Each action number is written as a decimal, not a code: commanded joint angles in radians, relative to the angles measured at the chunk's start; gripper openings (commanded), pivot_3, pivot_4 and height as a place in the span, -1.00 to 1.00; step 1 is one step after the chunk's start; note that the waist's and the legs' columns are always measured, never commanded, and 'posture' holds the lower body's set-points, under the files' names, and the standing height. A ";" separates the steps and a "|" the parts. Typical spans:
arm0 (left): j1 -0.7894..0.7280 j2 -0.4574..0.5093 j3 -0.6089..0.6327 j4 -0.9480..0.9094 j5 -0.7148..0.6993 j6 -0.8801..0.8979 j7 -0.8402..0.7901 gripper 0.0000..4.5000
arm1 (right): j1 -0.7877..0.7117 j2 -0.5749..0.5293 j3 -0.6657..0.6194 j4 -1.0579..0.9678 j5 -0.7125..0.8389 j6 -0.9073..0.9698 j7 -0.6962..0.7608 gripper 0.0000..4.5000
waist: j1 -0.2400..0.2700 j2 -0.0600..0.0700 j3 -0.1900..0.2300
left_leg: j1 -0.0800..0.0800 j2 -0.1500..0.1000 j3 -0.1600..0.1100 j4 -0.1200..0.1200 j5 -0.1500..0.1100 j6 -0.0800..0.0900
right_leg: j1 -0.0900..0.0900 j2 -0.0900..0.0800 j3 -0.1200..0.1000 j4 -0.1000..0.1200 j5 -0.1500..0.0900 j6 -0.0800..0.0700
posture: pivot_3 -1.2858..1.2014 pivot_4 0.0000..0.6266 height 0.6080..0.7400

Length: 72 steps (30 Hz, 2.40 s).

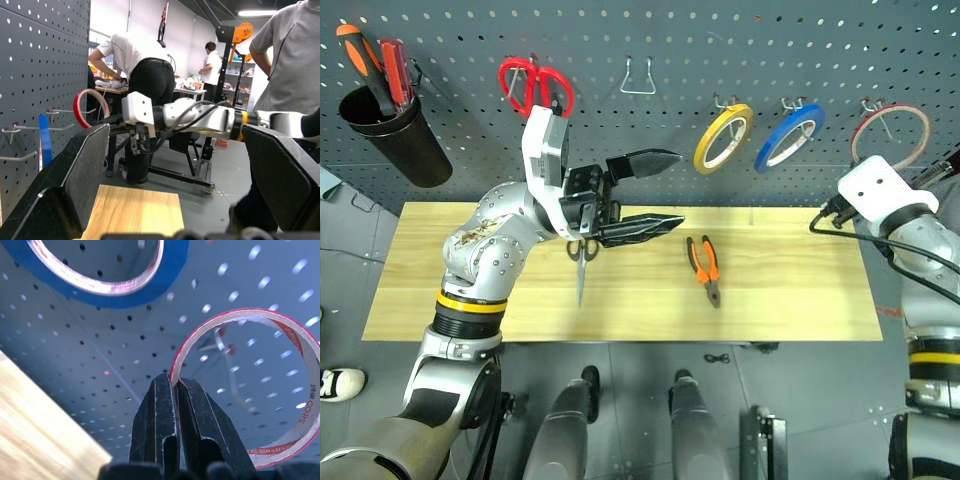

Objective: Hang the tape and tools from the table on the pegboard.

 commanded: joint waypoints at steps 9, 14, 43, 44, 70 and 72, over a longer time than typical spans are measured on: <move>0.001 0.011 0.013 -0.034 0.007 -0.021 0.019 1.00 | -0.024 0.016 -0.037 0.064 0.132 0.050 0.050 -0.03 | 0.011 0.000 0.000 | 0.000 0.000 0.000 0.000 0.000 0.000 | 0.000 0.000 0.000 0.000 0.000 0.000 | 0.07 0.34 1.00; 0.027 0.020 0.024 -0.025 0.034 -0.034 0.043 1.00 | 0.098 0.020 -0.062 -0.084 0.159 0.135 0.064 0.73 | 0.015 0.000 0.000 | 0.000 0.000 0.000 0.000 0.000 0.000 | 0.000 0.000 0.000 0.000 0.000 0.000 | 0.07 0.36 1.00; 0.652 0.453 0.268 -0.331 -0.049 0.146 0.083 1.00 | -0.215 0.578 0.218 -0.135 0.283 1.142 -0.150 0.98 | 0.029 -0.001 0.009 | -0.006 0.001 -0.004 -0.006 0.005 0.001 | -0.006 0.001 -0.005 -0.001 -0.003 0.003 | 0.16 0.43 1.00; 0.656 0.457 0.274 -0.330 -0.048 0.144 0.083 1.00 | -0.233 0.574 0.222 -0.104 0.273 1.121 -0.150 0.98 | 0.029 -0.001 0.009 | -0.006 0.001 -0.004 -0.007 0.005 0.001 | -0.006 0.001 -0.005 -0.001 -0.003 0.003 | 0.16 0.43 1.00; 0.624 0.458 0.243 -0.318 -0.046 0.131 0.056 1.00 | -0.244 0.539 0.166 0.054 0.326 1.189 -0.044 0.27 | 0.030 -0.001 0.009 | -0.006 0.001 -0.004 -0.009 0.005 0.001 | -0.006 0.001 -0.005 -0.002 -0.003 0.003 | 0.16 0.41 1.00; 0.626 0.457 0.241 -0.328 -0.053 0.134 0.055 1.00 | -0.223 0.516 0.187 -0.026 0.333 1.189 -0.006 0.27 | 0.031 -0.001 0.009 | -0.006 0.001 -0.004 -0.009 0.005 0.001 | -0.007 0.001 -0.005 -0.001 -0.004 0.003 | 0.16 0.41 1.00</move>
